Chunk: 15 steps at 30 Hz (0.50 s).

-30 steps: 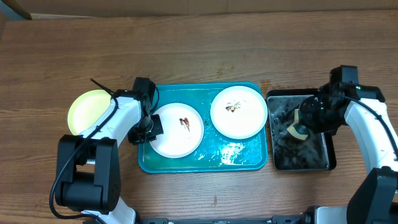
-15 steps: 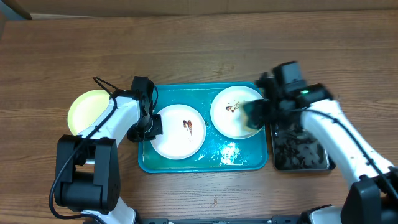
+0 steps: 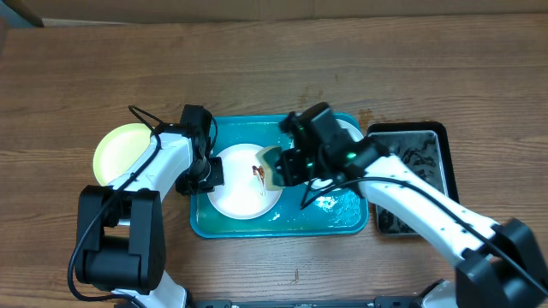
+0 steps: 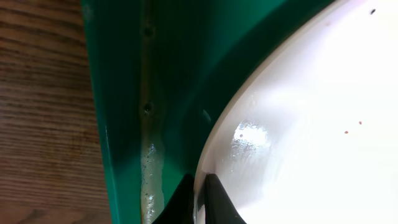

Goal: Clean dirty plates on tray and stack at the side
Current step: 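Carry the sponge with the right gripper over to the white plate, then scrub the white plate with the sponge while left gripper holds its rim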

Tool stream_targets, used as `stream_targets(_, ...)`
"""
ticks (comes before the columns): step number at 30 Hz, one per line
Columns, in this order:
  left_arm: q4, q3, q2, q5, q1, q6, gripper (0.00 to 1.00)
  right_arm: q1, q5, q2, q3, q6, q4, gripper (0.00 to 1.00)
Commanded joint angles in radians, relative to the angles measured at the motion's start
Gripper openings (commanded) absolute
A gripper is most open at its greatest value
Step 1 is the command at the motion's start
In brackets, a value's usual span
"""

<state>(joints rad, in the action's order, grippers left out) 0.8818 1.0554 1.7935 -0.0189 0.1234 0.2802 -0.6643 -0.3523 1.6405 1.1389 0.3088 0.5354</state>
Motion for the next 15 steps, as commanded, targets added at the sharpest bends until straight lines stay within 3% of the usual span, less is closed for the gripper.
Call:
stream_targets(1, -0.025, -0.025, 0.030, -0.038, 0.002, -0.054, 0.04, -0.037, -0.001, 0.058, 0.027, 0.014, -0.046, 0.04)
stream_targets(15, -0.026, -0.025, 0.030, -0.061, 0.002, -0.071, 0.04, -0.105, -0.001, 0.203, 0.027, 0.068, -0.252, 0.04)
